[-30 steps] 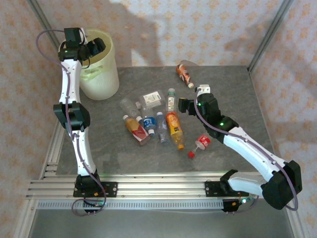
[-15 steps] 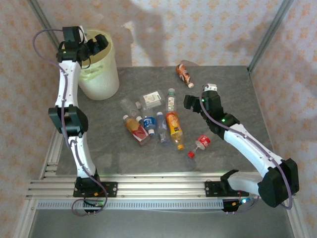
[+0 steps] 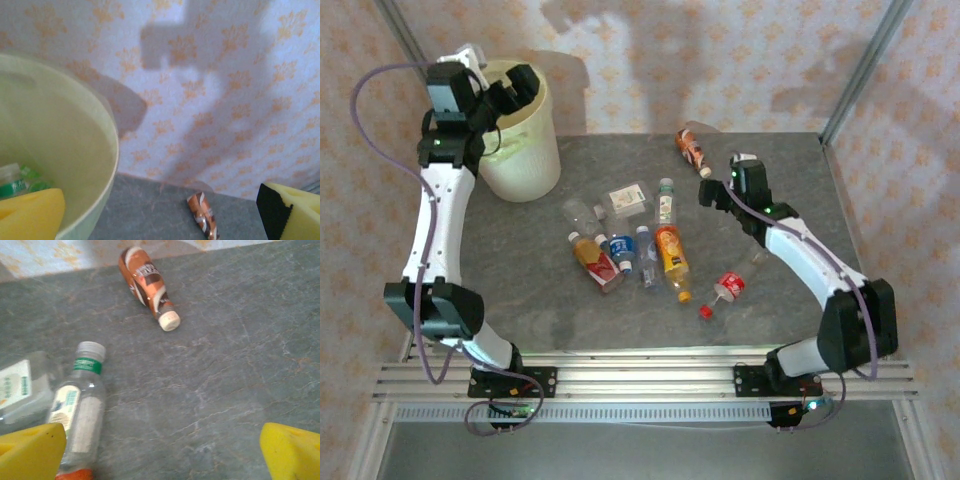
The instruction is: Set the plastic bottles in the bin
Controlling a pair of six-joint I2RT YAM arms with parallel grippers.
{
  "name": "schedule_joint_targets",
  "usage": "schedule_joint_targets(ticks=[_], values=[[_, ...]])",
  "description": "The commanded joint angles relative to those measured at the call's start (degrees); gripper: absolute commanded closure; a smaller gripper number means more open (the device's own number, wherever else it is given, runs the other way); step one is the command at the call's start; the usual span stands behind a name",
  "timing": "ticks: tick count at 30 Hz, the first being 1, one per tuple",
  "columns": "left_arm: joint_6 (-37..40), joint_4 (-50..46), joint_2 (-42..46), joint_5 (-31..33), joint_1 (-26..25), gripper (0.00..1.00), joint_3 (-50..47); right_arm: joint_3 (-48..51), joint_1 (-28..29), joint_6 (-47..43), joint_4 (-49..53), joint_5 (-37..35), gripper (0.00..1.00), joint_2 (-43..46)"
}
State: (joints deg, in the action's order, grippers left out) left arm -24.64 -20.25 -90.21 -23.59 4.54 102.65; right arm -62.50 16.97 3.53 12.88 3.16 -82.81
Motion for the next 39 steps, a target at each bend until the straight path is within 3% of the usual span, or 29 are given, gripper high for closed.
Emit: schedule_joint_targets(ticks=[1,5,16,24,33,39], values=[[-2.5,6.3,5.9,-2.1,-1.9,0.0,-7.9,-5.9,-2.5,-7.3,4.8,4.0,0.0,-6.2],[-1.0,4.5,12.4,-6.8,-3.1,0.0,-14.0,-10.8,-3.6,-16.3,4.9,3.6,0.04,-12.9],[-0.7,-6.3,25.2,-1.2,-3.7,0.0,-29.5,-32.9,-7.5,-25.2,7.8,12.3,0.13,-37.4],[-1.7,-6.3,29.2,4.5,-3.7,0.0,-35.3,-58.7,-8.9,-27.9,23.8,20.3,0.19,-55.7],[-1.7,-6.5,29.1,5.7,-3.7,0.0,-36.0,-71.7,-8.8,-29.9,29.1,19.1,0.28,-65.3],[-1.9,-6.6,29.1,6.3,-3.7,0.0,-37.5,-74.8,-8.2,-30.3,28.1,16.5,0.36,-68.3]])
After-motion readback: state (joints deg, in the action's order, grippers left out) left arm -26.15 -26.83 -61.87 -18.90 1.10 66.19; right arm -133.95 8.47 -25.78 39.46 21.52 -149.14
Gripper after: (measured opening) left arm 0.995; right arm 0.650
